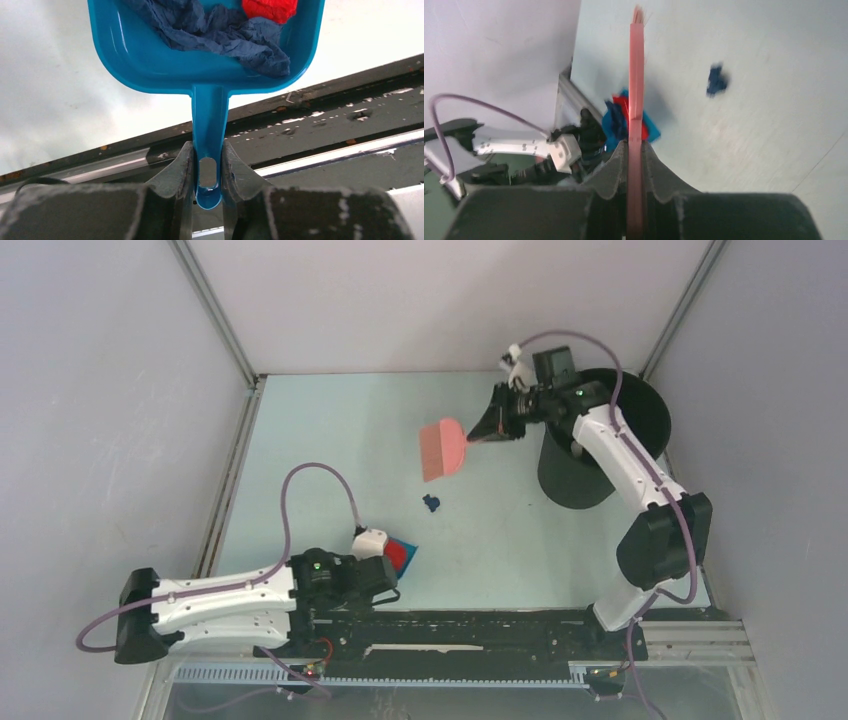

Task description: Sweep away the paper scraps from the table

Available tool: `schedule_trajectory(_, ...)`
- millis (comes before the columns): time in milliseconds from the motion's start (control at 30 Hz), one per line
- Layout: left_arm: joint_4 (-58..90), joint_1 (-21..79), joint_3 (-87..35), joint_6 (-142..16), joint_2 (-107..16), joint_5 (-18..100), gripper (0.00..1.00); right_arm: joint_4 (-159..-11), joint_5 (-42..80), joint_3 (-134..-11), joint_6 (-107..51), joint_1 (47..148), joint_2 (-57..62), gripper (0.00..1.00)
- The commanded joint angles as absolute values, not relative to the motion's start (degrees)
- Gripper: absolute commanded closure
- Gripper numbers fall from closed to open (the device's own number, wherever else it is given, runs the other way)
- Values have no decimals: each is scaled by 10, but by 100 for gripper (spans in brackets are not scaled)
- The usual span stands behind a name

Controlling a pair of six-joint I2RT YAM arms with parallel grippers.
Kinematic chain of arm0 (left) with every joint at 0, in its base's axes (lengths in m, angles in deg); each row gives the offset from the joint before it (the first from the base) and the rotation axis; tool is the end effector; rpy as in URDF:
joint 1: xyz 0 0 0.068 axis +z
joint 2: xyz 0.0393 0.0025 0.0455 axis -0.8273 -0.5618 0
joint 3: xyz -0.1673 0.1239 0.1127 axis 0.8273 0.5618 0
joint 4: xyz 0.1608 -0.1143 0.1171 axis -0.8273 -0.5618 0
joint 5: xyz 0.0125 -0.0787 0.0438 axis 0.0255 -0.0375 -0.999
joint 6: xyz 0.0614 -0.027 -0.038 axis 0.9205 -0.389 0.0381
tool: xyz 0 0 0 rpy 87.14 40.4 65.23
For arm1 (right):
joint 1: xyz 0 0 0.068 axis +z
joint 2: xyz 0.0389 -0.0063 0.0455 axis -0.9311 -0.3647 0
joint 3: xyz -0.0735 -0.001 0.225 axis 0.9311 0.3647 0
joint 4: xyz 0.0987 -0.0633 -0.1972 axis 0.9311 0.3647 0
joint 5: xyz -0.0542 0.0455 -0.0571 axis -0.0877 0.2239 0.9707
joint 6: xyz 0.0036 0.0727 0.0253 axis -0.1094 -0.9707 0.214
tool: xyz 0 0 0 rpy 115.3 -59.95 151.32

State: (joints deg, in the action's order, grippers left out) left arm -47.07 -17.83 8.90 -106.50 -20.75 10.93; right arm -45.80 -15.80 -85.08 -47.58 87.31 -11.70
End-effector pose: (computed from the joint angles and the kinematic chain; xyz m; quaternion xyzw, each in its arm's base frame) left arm 0.0607 -0.1194 0.1691 0.1272 0.9643 -0.0416 0.2285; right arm 0.3076 0.1513 0.2845 -0.0759 0.8727 0.4454 0.1851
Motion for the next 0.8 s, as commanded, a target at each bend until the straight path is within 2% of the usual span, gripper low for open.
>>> schedule_trajectory(0,-393,-181,51,-1017,-242,162,100,-361,-91,-993,-311,878,-156,100)
schedule_trajectory(133,-365,-182,44,-1008,-259,180,100,-302,3,-1085,-246,913,-217,100)
schedule_trajectory(233,-353,-176,38,-997,-276,181,100,-259,138,-1139,-171,962,-263,100)
schedule_trajectory(367,-327,-156,38,-989,-295,213,100,-257,252,-1147,-123,1002,-298,100)
schedule_trajectory(533,-306,-128,49,-983,-310,246,100,-293,307,-1116,-83,1029,-295,100)
schedule_trajectory(767,-278,-93,74,-968,-327,275,100,-283,291,-1093,-32,1069,-304,100)
